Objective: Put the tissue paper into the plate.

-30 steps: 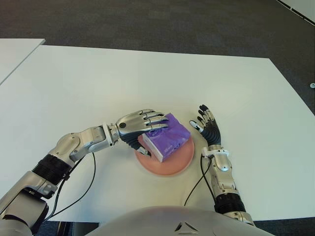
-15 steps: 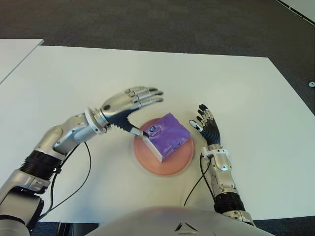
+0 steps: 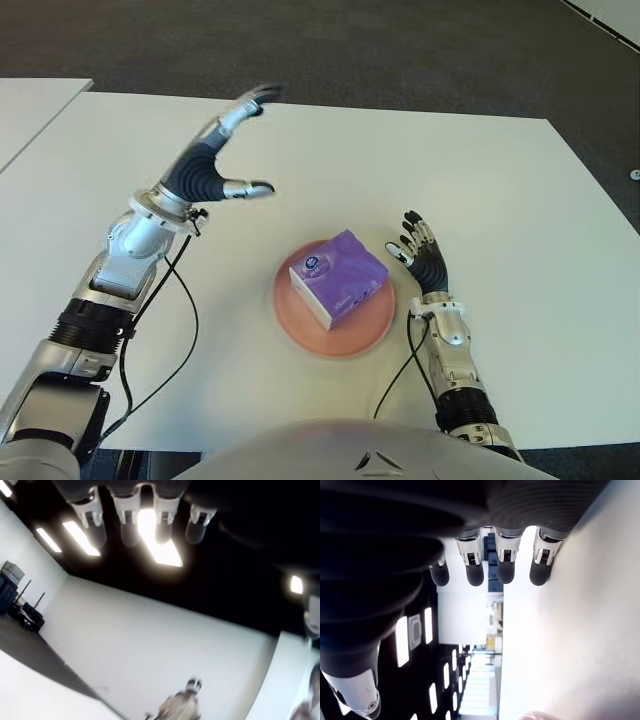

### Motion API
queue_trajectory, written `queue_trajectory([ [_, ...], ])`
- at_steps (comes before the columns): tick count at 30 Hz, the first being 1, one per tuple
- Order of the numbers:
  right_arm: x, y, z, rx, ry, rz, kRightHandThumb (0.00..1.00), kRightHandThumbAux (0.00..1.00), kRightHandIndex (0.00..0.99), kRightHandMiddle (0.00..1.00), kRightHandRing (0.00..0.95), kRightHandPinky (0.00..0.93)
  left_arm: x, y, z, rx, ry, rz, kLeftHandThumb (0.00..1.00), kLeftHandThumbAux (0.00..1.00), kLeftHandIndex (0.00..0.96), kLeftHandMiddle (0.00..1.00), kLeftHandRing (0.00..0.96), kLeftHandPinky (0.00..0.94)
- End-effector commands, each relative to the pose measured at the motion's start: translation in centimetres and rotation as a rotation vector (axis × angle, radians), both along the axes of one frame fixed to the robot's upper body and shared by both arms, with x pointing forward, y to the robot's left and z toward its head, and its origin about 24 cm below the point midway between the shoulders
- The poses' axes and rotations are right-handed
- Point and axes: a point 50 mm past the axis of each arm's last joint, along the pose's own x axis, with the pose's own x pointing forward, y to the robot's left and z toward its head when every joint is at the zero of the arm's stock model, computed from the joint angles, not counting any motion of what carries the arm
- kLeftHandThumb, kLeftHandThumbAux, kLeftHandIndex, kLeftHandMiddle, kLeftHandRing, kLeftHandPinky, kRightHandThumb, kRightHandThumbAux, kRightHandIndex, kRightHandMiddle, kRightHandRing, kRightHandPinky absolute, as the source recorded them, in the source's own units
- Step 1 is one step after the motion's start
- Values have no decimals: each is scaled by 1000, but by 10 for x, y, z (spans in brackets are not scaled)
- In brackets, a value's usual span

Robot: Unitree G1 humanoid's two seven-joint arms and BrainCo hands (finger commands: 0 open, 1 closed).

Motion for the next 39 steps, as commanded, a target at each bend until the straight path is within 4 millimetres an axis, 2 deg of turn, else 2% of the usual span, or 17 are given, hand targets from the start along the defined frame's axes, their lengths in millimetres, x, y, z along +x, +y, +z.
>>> queue_trajectory([
  [1, -20, 1, -35, 3, 197, -12, 8, 657, 0, 0, 0, 0, -18, 41, -28, -314, 205, 1, 177, 406, 0, 0, 0, 0],
  [3, -20, 1, -35, 2, 196, -14, 9, 660, 0, 0, 0, 0, -14, 40, -33, -352, 250, -1, 168, 394, 0, 0, 0, 0],
  [9, -19, 1, -36, 5, 195, -19, 14, 667, 0, 0, 0, 0, 0, 13, -58, -433, 352, -15, 128, 389, 0, 0, 0, 0],
  [13, -19, 1, -36, 11, 194, -16, 17, 660, 0, 0, 0, 0, -4, -1, -82, -416, 387, 40, 91, 435, 0, 0, 0, 0],
  [18, -18, 2, -35, 20, 191, -13, 18, 655, 0, 0, 0, 0, -22, -11, -112, -343, 477, 105, 47, 504, 0, 0, 0, 0],
  [22, -19, 2, -34, 17, 189, -13, 23, 652, 0, 0, 0, 0, -31, -16, -127, -304, 520, 129, 12, 528, 0, 0, 0, 0],
  [29, -20, 3, -32, 18, 181, -14, 28, 647, 0, 0, 0, 0, -35, -26, -148, -280, 567, 154, 0, 512, 0, 0, 0, 0],
  [39, -20, 4, -30, 38, 194, -11, 31, 652, 0, 0, 0, 0, -27, -38, -175, -311, 589, 273, 0, 458, 0, 0, 0, 0],
])
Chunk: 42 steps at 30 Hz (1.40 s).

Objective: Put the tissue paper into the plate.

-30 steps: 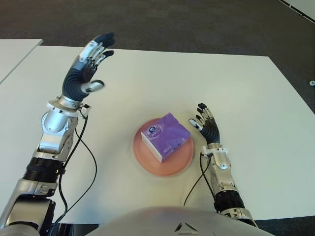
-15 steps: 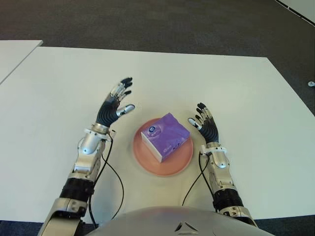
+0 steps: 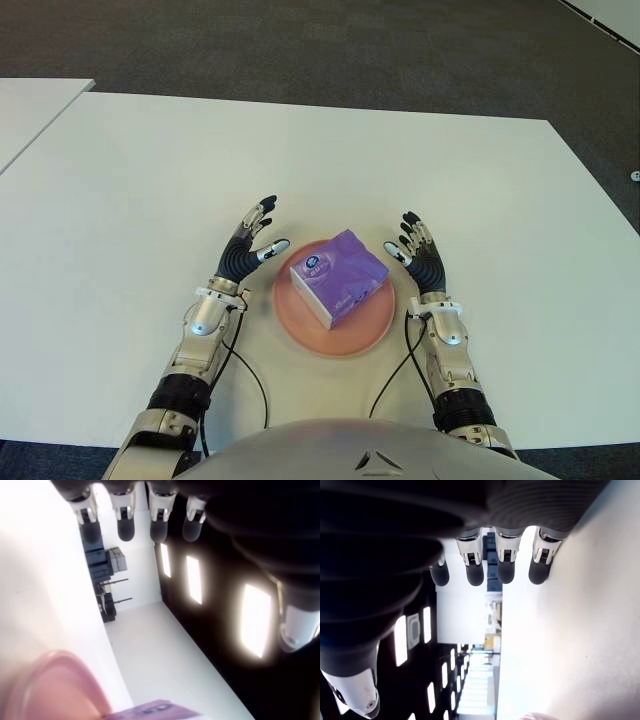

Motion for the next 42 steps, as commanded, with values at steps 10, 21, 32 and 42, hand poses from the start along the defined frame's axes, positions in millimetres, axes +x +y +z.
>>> queue_trajectory([
  [10, -16, -1, -24, 30, 154, -17, 18, 665, 0, 0, 0, 0, 1, -11, -16, -33, 22, 111, 0, 478, 0, 0, 0, 0],
  [21, -16, -2, -25, 27, 158, -24, 8, 674, 0, 0, 0, 0, 0, -6, -22, -49, 41, 174, 0, 495, 0, 0, 0, 0],
  [32, -15, -3, -26, 27, 161, -23, 8, 673, 0, 0, 0, 0, 1, 5, -18, -27, 5, 313, 0, 489, 0, 0, 0, 0],
  [42, -15, -4, -27, 26, 163, -21, 18, 663, 0, 0, 0, 0, -2, 9, -14, -43, -20, 351, 0, 507, 0, 0, 0, 0],
])
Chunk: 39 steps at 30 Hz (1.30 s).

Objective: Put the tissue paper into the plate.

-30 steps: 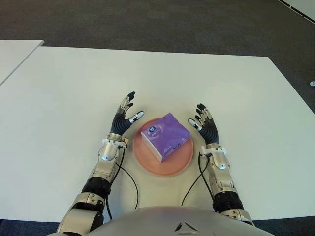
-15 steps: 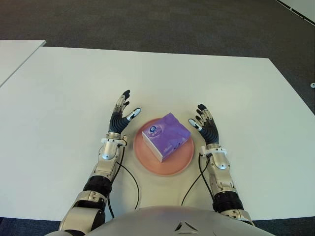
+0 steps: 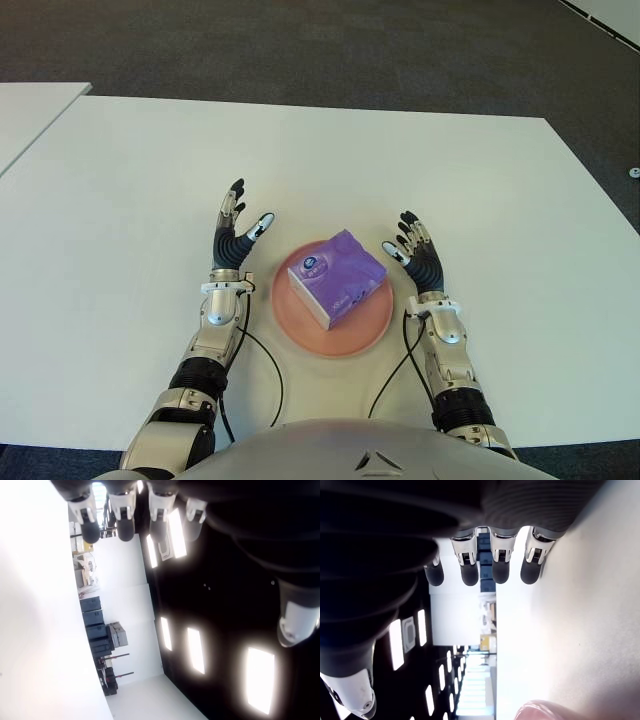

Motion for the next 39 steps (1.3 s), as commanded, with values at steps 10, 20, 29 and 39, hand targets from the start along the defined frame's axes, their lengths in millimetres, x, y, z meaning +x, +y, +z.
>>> queue_trajectory([
  [10, -16, -5, -27, 15, 150, -17, 23, 666, 0, 0, 0, 0, -20, 11, -18, -28, 78, 41, 0, 524, 0, 0, 0, 0],
  [20, -17, -6, -27, 12, 146, -19, 12, 681, 0, 0, 0, 0, -25, 10, -24, -82, 226, -7, 0, 583, 0, 0, 0, 0],
  [29, -17, -6, -28, 20, 146, -19, 10, 692, 0, 0, 0, 0, -26, 9, -21, -99, 287, -47, 0, 587, 0, 0, 0, 0],
  [39, -18, -6, -28, 28, 136, -25, 3, 709, 0, 0, 0, 0, -29, 7, -18, -86, 320, -87, 0, 575, 0, 0, 0, 0],
])
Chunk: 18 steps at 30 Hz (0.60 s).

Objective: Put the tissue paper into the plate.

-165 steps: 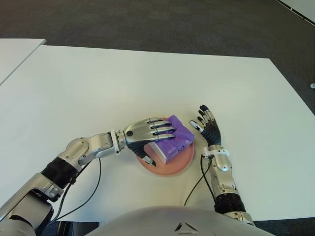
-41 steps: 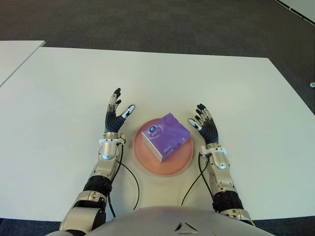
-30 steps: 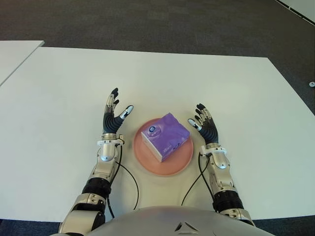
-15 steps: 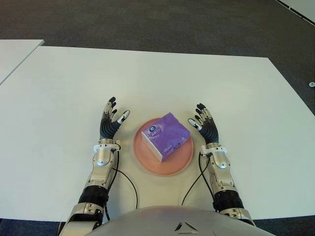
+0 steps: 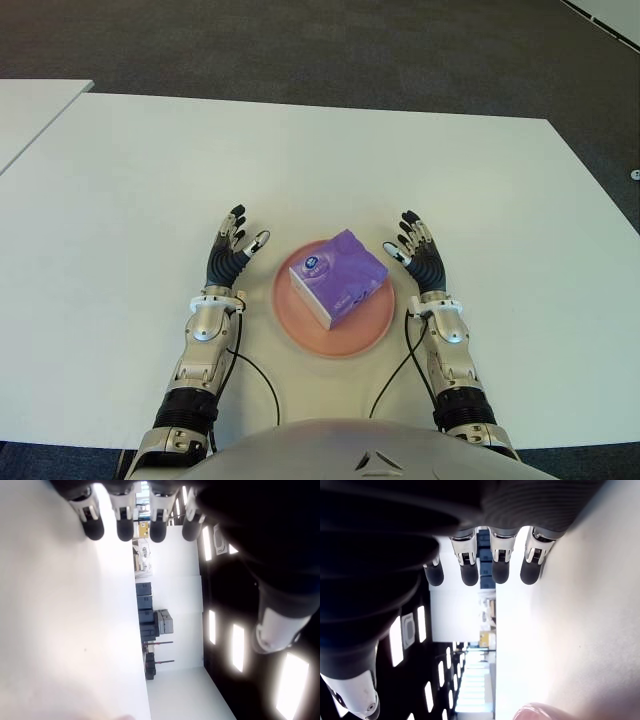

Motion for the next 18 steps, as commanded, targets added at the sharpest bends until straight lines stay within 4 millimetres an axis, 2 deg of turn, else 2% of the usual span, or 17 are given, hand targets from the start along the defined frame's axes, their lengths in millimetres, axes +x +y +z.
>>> queue_trajectory([
  [1, -19, -2, -28, 27, 143, -24, 2, 712, 0, 0, 0, 0, -6, -1, -6, -4, 59, -23, 0, 574, 0, 0, 0, 0],
  [18, -19, -1, -28, 30, 135, -21, 0, 721, 0, 0, 0, 0, -8, 0, -4, -3, 65, -21, 0, 574, 0, 0, 0, 0],
])
